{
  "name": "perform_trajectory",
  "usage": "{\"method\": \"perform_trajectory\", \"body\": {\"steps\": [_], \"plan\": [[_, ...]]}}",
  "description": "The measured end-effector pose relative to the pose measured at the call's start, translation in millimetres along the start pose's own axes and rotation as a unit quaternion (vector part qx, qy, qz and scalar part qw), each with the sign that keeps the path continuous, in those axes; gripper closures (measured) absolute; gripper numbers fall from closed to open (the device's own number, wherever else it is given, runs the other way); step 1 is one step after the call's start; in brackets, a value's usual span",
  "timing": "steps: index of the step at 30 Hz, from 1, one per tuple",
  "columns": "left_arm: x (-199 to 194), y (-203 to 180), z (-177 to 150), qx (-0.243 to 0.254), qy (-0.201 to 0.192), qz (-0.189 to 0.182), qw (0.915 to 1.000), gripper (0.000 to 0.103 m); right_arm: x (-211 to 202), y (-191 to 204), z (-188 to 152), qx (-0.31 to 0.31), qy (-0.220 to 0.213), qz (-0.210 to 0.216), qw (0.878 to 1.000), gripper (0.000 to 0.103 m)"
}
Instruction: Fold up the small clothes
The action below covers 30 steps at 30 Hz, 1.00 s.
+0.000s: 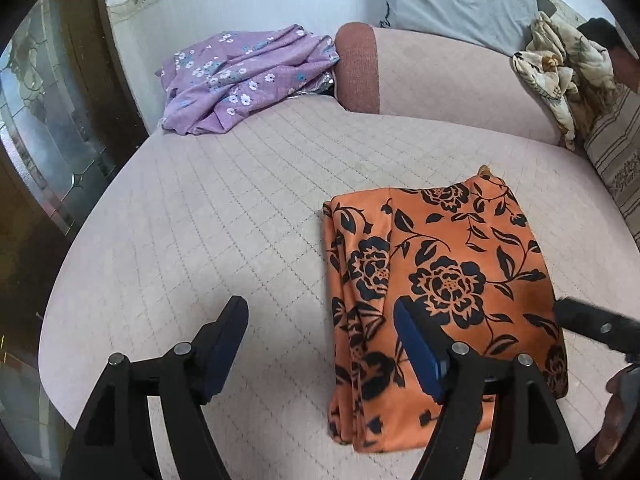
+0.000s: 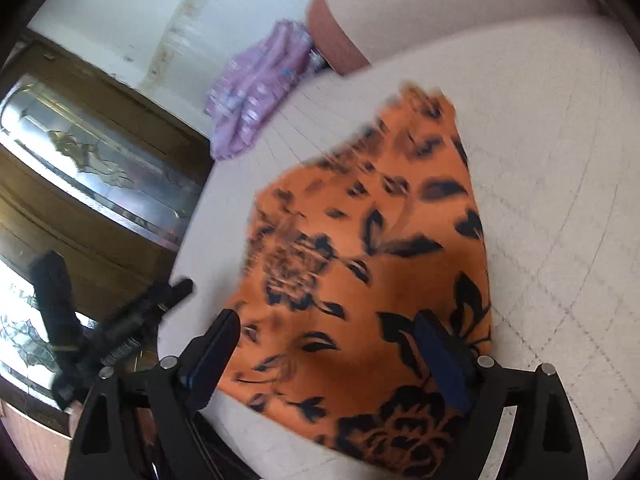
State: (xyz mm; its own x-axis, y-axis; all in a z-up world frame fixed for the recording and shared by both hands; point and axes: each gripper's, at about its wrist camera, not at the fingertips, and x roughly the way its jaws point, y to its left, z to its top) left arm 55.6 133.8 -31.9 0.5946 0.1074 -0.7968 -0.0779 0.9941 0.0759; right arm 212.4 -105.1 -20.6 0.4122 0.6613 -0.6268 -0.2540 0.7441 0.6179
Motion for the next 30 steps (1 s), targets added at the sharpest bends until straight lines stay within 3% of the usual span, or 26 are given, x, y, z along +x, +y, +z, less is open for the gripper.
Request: {"method": "perform_trajectory", "body": {"steps": [3,6,12,14,16,18,21,25,30], "plan": [[0,-2,-2,-0.003,0.001,-0.003,1.0000,0.027,-3,8,-1,-0.027,-0.004,-0.001,1.000,0.013],[-1,-6,-5,-0.003,0.004,-0.001,1.0000,0.027,23,-15,-9,0.002,0.052,-0.028,0.998,0.011],[-5,-6,-13,-0.012,0.005,-0.009,0.9999,0.026,-5,9,-9,-0.031,0.009,-0.002,0.999,0.011],[4,-7,-20,-0.017,0.011,-0.010,0.9997,0.021,6,-2,-14,-0.022,0.031,-0.010,0.999,0.009],[30,-12,-33,-0.005,0.045,-0.001,0.9990,0.020,21,-16,-19,-0.004,0.054,-0.013,0.998,0.009],[63,-12,-51,0.007,0.096,0.008,0.9953,0.018,10,-13,-21,-0.005,0.030,-0.001,1.000,0.009],[55,1,-50,-0.038,0.082,-0.017,0.9958,0.018,-4,-10,-17,-0.009,0.014,0.003,1.000,0.009],[38,1,-31,-0.028,0.045,-0.013,0.9985,0.018,-25,-40,-2,0.024,-0.022,-0.017,0.999,0.009],[37,-3,-18,-0.027,0.036,-0.011,0.9989,0.018,-32,-78,8,0.086,-0.037,-0.025,0.995,0.009]]}}
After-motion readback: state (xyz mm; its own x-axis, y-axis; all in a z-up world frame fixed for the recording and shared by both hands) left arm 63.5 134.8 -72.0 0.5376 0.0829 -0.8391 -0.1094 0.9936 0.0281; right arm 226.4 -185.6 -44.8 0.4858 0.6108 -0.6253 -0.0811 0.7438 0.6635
